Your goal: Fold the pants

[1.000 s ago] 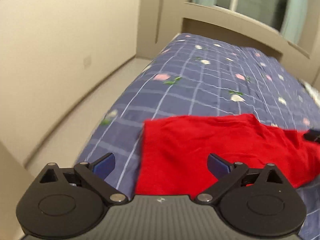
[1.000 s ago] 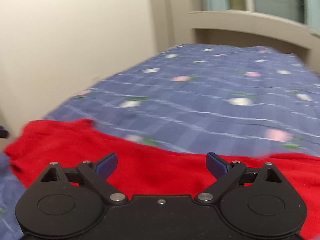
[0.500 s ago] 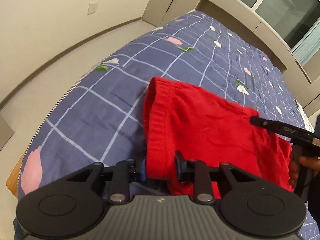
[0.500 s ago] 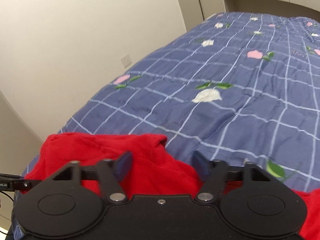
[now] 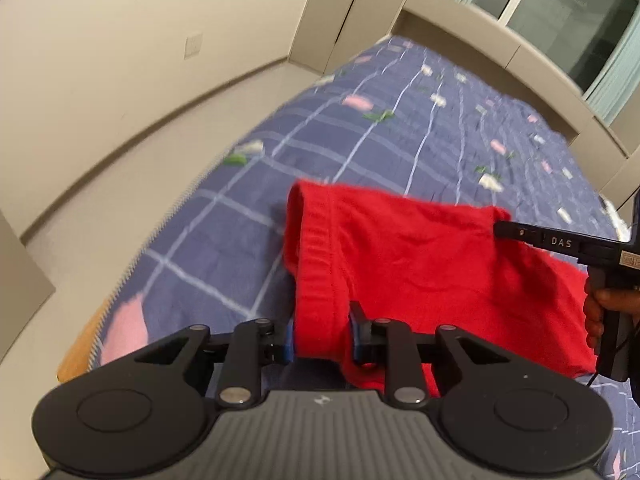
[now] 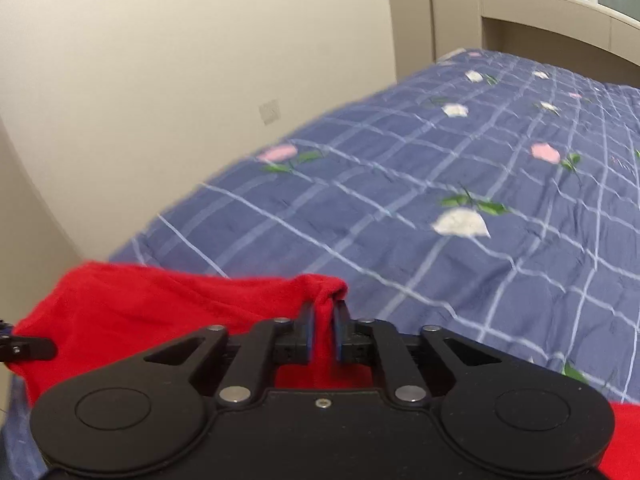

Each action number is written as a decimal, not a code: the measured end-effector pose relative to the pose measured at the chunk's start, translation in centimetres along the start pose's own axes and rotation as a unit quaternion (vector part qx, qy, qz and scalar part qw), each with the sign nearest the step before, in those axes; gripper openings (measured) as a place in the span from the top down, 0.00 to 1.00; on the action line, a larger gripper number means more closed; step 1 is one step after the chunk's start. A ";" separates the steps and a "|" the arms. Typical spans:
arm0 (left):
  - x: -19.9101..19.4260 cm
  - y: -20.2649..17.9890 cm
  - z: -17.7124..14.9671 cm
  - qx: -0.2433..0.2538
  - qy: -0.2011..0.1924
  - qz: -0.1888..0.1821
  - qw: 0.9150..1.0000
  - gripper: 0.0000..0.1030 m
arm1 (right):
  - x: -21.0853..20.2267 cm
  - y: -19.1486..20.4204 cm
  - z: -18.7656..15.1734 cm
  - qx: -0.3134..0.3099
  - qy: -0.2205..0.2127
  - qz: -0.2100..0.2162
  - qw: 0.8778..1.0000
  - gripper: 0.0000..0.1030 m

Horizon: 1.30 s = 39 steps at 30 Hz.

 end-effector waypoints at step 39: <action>8.8 -39.5 -4.4 0.233 -0.018 -0.122 0.965 0.01 | -24.8 -40.9 -23.6 0.343 -0.172 -0.152 0.911 0.00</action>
Point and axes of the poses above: each gripper's, at about its wrist camera, not at the fingertips, and x roughly the way its jaws point, y to its left, z to its top, the point moved 8 cm from there along x, roughly the way its jaws point, and after that the axes turned 4 degrees about y, right-handed, at the moved point
